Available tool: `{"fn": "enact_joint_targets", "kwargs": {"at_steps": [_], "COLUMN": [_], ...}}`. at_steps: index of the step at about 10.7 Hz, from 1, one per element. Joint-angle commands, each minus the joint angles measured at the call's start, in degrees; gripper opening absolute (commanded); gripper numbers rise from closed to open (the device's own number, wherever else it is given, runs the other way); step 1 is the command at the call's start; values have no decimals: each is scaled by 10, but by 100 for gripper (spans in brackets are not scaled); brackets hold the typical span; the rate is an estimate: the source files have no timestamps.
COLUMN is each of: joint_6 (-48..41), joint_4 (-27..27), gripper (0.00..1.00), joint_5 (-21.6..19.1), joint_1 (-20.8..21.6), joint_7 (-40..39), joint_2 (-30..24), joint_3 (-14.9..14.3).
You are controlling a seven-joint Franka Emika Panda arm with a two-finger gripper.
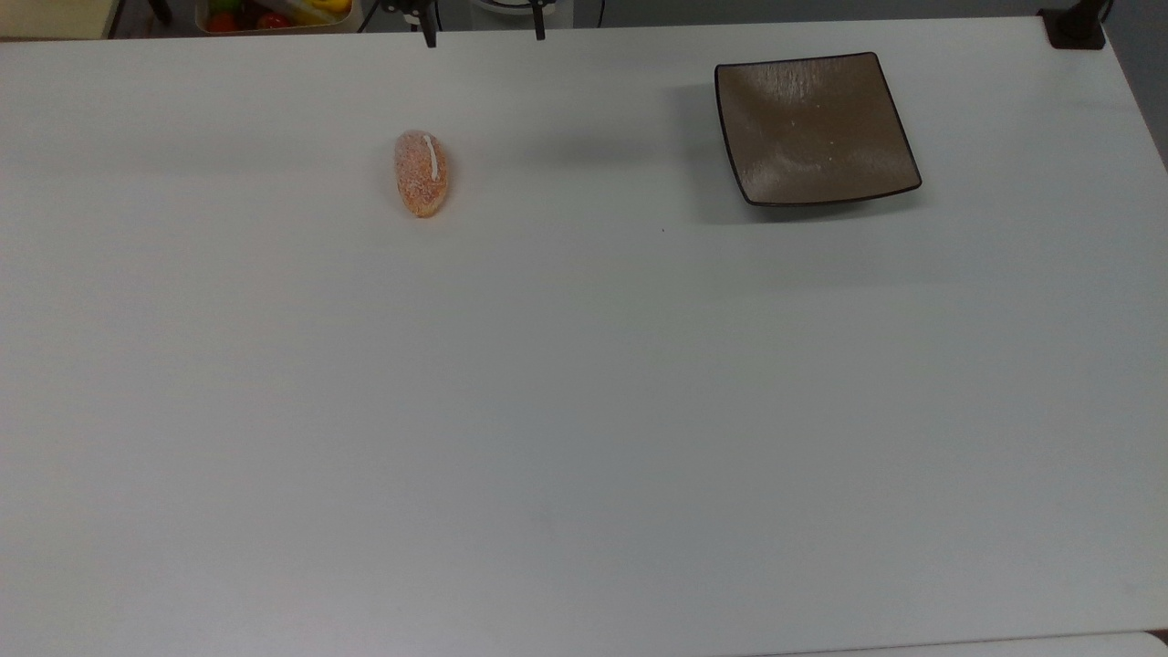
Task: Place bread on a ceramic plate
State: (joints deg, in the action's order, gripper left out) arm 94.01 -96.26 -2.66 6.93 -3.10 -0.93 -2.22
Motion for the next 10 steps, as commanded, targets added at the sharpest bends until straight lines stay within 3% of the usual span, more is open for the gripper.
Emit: {"fn": "enact_joint_targets", "kwargs": {"at_steps": [1, 6, 10], "joint_6": [-11, -2, 27], "joint_4": [-105, -211, -247], "gripper": [100, 100, 100], "joint_5": [11, 102, 130], "joint_1": [6, 3, -29], "joint_7": [-16, -40, -127], "joint_2": [-38, -38, -38], "joint_3": [-1, -1, -16]}}
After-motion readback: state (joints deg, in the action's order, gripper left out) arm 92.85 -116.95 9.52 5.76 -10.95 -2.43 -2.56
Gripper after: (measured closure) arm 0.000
